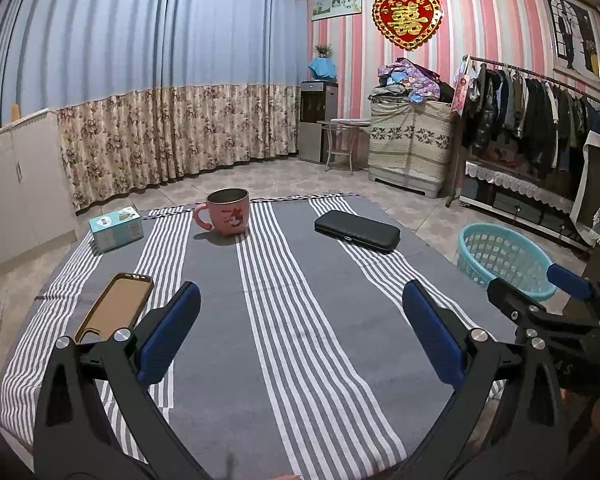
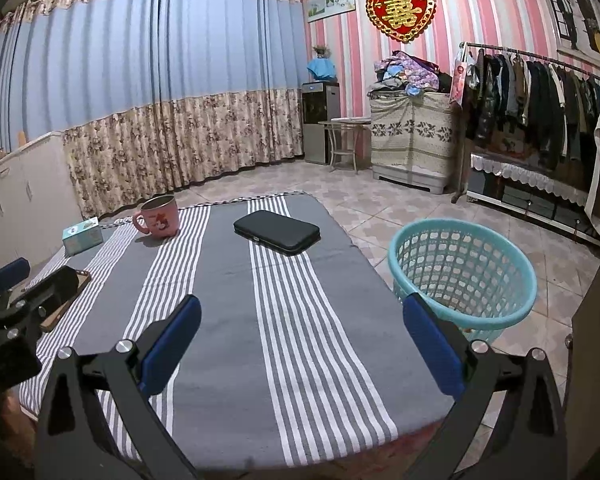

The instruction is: Collect trash

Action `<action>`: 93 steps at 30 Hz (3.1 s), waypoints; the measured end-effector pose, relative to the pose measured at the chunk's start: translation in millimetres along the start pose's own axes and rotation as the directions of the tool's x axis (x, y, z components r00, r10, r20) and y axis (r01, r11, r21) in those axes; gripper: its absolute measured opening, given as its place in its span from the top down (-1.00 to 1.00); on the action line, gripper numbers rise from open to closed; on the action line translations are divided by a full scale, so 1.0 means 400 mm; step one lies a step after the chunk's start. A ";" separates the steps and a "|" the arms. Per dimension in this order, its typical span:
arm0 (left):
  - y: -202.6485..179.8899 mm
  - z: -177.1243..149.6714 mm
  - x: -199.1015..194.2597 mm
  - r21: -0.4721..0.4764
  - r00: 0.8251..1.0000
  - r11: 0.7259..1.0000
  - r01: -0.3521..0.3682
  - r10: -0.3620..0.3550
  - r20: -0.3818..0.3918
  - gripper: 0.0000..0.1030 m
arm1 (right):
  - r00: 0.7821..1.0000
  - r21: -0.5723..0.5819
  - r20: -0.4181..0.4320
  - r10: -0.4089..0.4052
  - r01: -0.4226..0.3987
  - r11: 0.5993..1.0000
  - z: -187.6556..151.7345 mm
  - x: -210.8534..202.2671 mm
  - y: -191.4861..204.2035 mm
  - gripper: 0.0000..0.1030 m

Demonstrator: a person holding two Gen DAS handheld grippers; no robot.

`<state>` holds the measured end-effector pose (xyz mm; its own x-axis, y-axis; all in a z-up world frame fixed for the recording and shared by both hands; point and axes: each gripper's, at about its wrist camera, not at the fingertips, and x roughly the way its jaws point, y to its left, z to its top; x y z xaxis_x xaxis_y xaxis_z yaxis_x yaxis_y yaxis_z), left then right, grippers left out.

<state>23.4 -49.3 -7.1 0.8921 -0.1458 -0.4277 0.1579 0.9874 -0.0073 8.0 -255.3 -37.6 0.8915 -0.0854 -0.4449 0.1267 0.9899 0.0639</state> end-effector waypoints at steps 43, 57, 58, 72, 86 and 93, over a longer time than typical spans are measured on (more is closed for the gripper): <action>0.008 0.003 0.012 0.015 1.000 1.000 -0.023 0.023 0.005 -0.89 | 1.000 -0.006 -0.003 0.004 -0.004 1.000 -0.006 0.005 0.006 -0.91; 0.011 0.003 0.011 0.017 1.000 1.000 -0.025 0.025 0.006 -0.90 | 1.000 -0.005 -0.003 0.004 -0.004 1.000 -0.006 0.006 0.009 -0.91; 0.014 0.004 0.013 0.017 1.000 1.000 -0.025 0.025 0.006 -0.90 | 1.000 -0.005 -0.003 0.003 -0.003 1.000 -0.005 0.005 0.009 -0.91; 0.011 0.001 0.011 0.018 1.000 0.999 -0.026 0.026 0.008 -0.90 | 1.000 -0.008 -0.003 0.003 -0.003 1.000 -0.005 0.006 0.011 -0.91; 0.013 0.000 0.013 0.019 1.000 0.999 -0.026 0.026 0.008 -0.90 | 1.000 -0.007 -0.001 0.003 -0.003 1.000 -0.006 0.006 0.014 -0.91; 0.008 -0.002 0.011 0.019 1.000 0.999 -0.027 0.027 0.011 -0.90 | 1.000 -0.008 -0.001 0.004 -0.004 1.000 -0.008 0.009 0.016 -0.91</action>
<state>27.6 -46.6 -9.8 0.9005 -0.1197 -0.4181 0.1418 0.9897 0.0220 10.6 -249.0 -41.5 0.8915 -0.0817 -0.4455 0.1200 0.9911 0.0583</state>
